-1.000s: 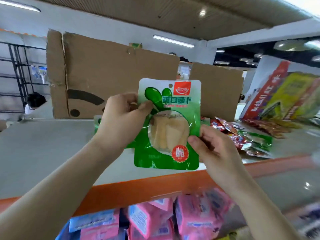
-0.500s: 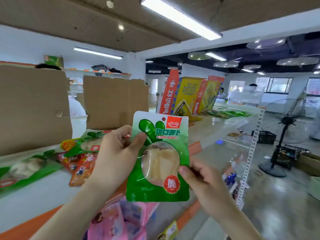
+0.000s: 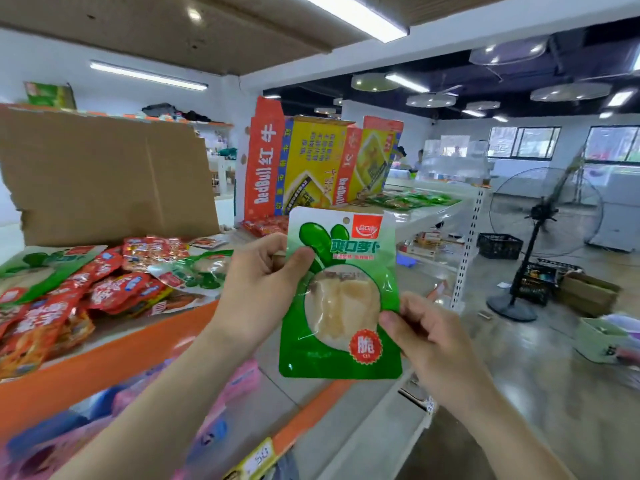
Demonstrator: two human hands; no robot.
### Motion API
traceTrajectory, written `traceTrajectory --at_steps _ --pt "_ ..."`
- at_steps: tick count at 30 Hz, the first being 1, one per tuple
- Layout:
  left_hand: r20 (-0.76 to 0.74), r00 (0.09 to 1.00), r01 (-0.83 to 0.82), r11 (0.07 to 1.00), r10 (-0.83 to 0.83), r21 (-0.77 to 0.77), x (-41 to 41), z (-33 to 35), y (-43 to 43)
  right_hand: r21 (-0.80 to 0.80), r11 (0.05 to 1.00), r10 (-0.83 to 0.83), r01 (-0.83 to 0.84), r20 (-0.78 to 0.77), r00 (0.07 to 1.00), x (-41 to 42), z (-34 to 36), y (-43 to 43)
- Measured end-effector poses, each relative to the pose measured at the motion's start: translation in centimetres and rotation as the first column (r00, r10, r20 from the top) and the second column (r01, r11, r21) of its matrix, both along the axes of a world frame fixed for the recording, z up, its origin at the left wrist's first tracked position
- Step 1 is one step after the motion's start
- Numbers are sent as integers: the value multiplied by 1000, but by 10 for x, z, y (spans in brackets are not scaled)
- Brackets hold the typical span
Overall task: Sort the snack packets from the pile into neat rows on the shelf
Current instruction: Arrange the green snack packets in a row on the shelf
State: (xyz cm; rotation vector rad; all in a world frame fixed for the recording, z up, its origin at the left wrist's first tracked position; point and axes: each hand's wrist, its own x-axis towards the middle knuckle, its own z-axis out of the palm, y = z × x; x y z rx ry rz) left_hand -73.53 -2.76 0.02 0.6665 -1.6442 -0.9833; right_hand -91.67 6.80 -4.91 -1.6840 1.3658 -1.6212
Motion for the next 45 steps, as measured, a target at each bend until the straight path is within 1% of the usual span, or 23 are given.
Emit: traceTrajectory --at_steps 6,11,14,19,22,28,32,34,38,42,45 --pt "-25 1000 13 997 -11 82 -74 -9 2 27 995 -92 94 -77 993 -69 -10 4" --pt "-35 999 42 995 -39 93 -119 -23 -12 56 987 -147 153 -92 985 -108 -18 2" --pt "-49 997 57 993 -52 107 -147 -28 -17 64 972 -218 228 -136 966 -130 -24 -1" --pt "-81 993 97 992 -91 77 -200 -32 -30 90 949 -290 301 -117 950 -171 -28 -6" --pt "-70 991 114 992 -110 54 -233 -33 -44 81 938 -329 337 -102 939 -199 -28 -15" --pt "-110 984 141 990 -138 21 -300 -36 -82 68 923 -375 380 -71 924 -257 -29 -47" --pt "-131 977 174 984 -169 29 -346 -33 -112 60 909 -408 412 -67 911 -295 -19 -70" --pt "-145 972 189 982 -185 10 -366 -30 -127 54 903 -423 426 -63 904 -313 -14 -84" --pt "-174 960 213 975 -220 -59 -398 -29 -159 53 906 -418 421 -60 907 -344 -10 -112" --pt "-189 950 240 969 -248 -64 -424 -31 -182 17 905 -422 426 -102 901 -373 -11 -136" --pt "-199 948 239 968 -249 -74 -443 -35 -195 -8 906 -423 424 -92 901 -391 -15 -149"
